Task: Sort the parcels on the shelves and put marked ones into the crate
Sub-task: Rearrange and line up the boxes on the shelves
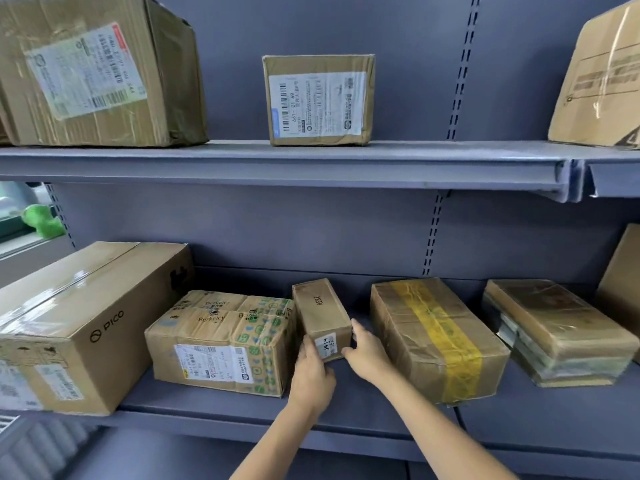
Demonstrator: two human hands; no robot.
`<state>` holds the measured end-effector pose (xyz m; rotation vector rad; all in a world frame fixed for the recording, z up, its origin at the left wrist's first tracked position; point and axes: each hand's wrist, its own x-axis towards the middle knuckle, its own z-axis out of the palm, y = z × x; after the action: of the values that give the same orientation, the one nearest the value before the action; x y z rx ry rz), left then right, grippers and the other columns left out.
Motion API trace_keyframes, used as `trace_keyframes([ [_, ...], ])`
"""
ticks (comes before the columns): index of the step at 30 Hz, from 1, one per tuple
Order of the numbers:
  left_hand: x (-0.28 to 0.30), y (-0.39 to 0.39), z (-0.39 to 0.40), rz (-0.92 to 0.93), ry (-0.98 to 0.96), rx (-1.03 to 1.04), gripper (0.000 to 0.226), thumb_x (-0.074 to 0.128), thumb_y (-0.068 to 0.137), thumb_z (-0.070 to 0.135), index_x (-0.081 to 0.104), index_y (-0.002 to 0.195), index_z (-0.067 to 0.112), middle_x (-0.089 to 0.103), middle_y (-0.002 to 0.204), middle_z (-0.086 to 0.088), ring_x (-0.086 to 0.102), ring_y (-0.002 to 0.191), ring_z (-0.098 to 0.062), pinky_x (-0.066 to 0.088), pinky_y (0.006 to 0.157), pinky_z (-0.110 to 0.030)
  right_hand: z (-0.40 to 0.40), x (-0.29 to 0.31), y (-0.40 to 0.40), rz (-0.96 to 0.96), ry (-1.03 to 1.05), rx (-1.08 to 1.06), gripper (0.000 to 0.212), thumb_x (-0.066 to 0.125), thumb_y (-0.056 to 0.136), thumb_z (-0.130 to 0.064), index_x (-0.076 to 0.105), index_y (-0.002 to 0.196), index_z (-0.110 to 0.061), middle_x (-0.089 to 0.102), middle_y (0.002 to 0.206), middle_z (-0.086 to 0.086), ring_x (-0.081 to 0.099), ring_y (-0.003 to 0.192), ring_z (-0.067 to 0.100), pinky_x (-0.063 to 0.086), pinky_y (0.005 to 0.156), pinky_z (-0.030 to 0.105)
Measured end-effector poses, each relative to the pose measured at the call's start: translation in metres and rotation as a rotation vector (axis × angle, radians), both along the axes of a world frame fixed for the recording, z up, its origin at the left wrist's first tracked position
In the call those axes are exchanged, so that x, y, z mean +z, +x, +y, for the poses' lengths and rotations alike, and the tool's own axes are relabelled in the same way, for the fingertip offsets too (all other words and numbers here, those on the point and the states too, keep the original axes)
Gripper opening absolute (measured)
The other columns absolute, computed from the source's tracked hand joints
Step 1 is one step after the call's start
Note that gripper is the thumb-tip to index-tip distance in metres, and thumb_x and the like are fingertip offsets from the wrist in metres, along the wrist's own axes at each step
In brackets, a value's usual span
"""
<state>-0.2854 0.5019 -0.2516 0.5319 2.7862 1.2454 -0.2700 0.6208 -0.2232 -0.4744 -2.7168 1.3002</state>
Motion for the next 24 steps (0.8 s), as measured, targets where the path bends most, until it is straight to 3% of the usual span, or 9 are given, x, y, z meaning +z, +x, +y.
trace_keyframes([
  [6, 0.021, 0.011, -0.006, 0.161, 0.185, -0.089, 0.063, 0.043, 0.085, -0.005, 0.023, 0.143, 0.008, 0.040, 0.129, -0.010, 0.042, 0.119, -0.020, 0.025, 0.088, -0.008, 0.008, 0.007, 0.020, 0.197, -0.119, -0.112, 0.064, 0.065, 0.077, -0.002, 0.039, 0.133, -0.017, 0.056, 0.127, 0.002, 0.054, 0.116, 0.018, 0.045, 0.099, 0.037],
  [10, 0.043, 0.025, -0.012, 0.152, 0.386, -0.158, 0.071, 0.048, 0.079, -0.004, 0.028, 0.143, 0.019, 0.038, 0.116, 0.000, 0.038, 0.106, 0.006, 0.031, 0.096, -0.012, 0.005, 0.026, 0.045, 0.325, -0.165, -0.146, 0.069, 0.071, 0.074, -0.004, 0.037, 0.131, -0.021, 0.054, 0.119, -0.004, 0.051, 0.111, 0.013, 0.046, 0.096, 0.034],
  [14, 0.064, 0.039, -0.025, 0.091, 0.500, -0.288, 0.078, 0.051, 0.064, 0.011, 0.028, 0.135, 0.033, 0.035, 0.116, 0.013, 0.037, 0.114, 0.011, 0.034, 0.094, -0.005, 0.002, 0.043, 0.070, 0.323, -0.212, -0.054, 0.095, 0.078, 0.071, -0.014, 0.020, 0.145, -0.026, 0.043, 0.135, -0.005, 0.040, 0.124, 0.012, 0.037, 0.106, 0.035],
  [16, 0.070, 0.043, -0.032, 0.096, 0.514, -0.333, 0.077, 0.050, 0.062, 0.009, 0.030, 0.132, 0.032, 0.035, 0.117, 0.015, 0.036, 0.111, 0.018, 0.033, 0.092, 0.000, 0.001, 0.048, 0.081, 0.282, -0.168, 0.043, 0.112, 0.082, 0.066, -0.018, 0.006, 0.148, -0.030, 0.019, 0.153, -0.007, 0.021, 0.140, 0.013, 0.020, 0.115, 0.034],
  [18, 0.073, 0.047, -0.037, 0.108, 0.516, -0.349, 0.076, 0.049, 0.061, 0.009, 0.033, 0.132, 0.029, 0.036, 0.119, 0.015, 0.036, 0.111, 0.020, 0.032, 0.092, 0.000, -0.003, 0.052, 0.090, 0.244, -0.048, 0.107, 0.118, 0.083, 0.064, -0.018, 0.001, 0.149, -0.026, -0.003, 0.157, -0.011, 0.003, 0.143, 0.008, 0.009, 0.112, 0.025],
  [20, 0.073, 0.050, -0.041, 0.114, 0.511, -0.347, 0.073, 0.052, 0.062, 0.010, 0.037, 0.131, 0.028, 0.039, 0.121, 0.013, 0.039, 0.111, 0.019, 0.034, 0.091, -0.001, -0.007, 0.056, 0.095, 0.242, 0.080, 0.098, 0.118, 0.085, 0.062, -0.021, 0.004, 0.149, -0.022, -0.002, 0.157, -0.009, 0.003, 0.143, 0.009, 0.010, 0.113, 0.026],
  [24, 0.073, 0.051, -0.049, 0.098, 0.529, -0.347, 0.064, 0.057, 0.067, 0.014, 0.041, 0.127, 0.031, 0.047, 0.127, 0.009, 0.046, 0.115, 0.010, 0.038, 0.090, -0.004, -0.016, 0.057, 0.102, 0.309, 0.199, -0.005, 0.110, 0.084, 0.060, -0.032, 0.017, 0.146, -0.021, 0.022, 0.149, -0.003, 0.024, 0.136, 0.013, 0.025, 0.107, 0.028],
])
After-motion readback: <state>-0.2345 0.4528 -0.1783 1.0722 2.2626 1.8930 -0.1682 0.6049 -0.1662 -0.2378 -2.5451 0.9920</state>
